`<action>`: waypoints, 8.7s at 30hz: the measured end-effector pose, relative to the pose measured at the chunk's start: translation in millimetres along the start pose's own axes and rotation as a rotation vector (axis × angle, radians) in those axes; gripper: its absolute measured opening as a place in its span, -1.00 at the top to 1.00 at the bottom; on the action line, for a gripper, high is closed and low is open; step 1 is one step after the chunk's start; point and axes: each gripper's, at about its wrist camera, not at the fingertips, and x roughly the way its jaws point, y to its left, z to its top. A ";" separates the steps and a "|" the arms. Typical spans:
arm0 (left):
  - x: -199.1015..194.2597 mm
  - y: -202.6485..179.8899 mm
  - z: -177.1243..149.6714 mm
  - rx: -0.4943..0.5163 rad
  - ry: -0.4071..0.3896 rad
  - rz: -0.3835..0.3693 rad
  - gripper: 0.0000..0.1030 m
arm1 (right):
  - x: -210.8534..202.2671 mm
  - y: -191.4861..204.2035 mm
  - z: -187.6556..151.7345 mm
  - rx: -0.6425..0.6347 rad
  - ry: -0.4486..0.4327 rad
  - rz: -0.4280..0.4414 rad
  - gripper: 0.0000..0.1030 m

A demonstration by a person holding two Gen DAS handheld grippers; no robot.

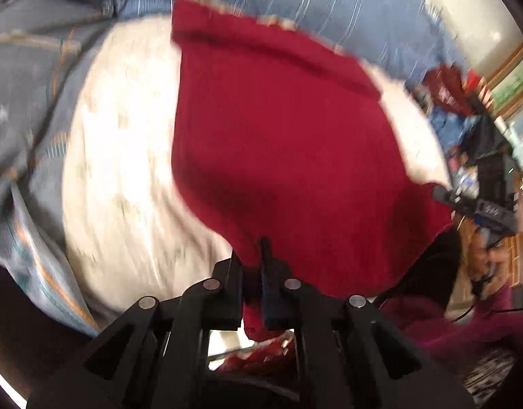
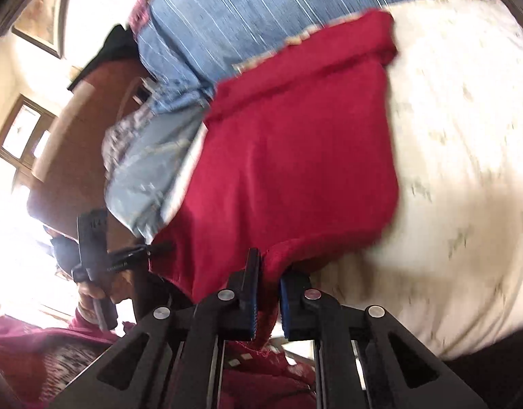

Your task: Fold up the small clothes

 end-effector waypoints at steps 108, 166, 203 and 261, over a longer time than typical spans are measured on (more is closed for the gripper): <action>77.3 39.1 176.0 -0.020 -0.270 0.365 -0.50 | 76.9 -53.9 170.6 -0.109 -0.169 -0.609 0.09; 100.6 77.8 163.0 -0.133 -0.271 0.146 -0.61 | 388.5 145.0 295.1 -0.556 0.000 -0.608 0.18; 108.9 71.4 183.5 -0.137 -0.319 -0.044 -0.29 | 307.5 138.1 292.5 -0.395 0.021 -0.347 0.68; 119.6 62.6 184.2 -0.066 -0.290 0.025 -0.31 | 344.7 125.3 295.0 -0.373 0.076 -0.410 0.37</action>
